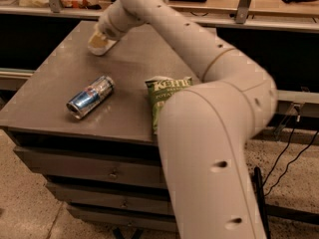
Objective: Move blue plastic bottle near redbull can
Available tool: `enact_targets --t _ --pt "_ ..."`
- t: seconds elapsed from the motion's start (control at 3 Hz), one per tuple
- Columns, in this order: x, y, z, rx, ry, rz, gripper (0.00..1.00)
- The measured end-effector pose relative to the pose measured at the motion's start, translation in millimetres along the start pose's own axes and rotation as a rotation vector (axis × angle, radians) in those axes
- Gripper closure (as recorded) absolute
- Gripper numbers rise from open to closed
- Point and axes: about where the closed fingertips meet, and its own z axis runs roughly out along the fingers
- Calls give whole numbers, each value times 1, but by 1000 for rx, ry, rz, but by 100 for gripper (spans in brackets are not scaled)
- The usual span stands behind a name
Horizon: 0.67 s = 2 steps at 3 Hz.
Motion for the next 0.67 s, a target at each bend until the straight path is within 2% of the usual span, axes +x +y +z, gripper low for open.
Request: enact_targets --t 0.33,0.67 --pt "10 -18 -59 95 30 6 59" --pt "-7 -23 -99 147 -6 10 36"
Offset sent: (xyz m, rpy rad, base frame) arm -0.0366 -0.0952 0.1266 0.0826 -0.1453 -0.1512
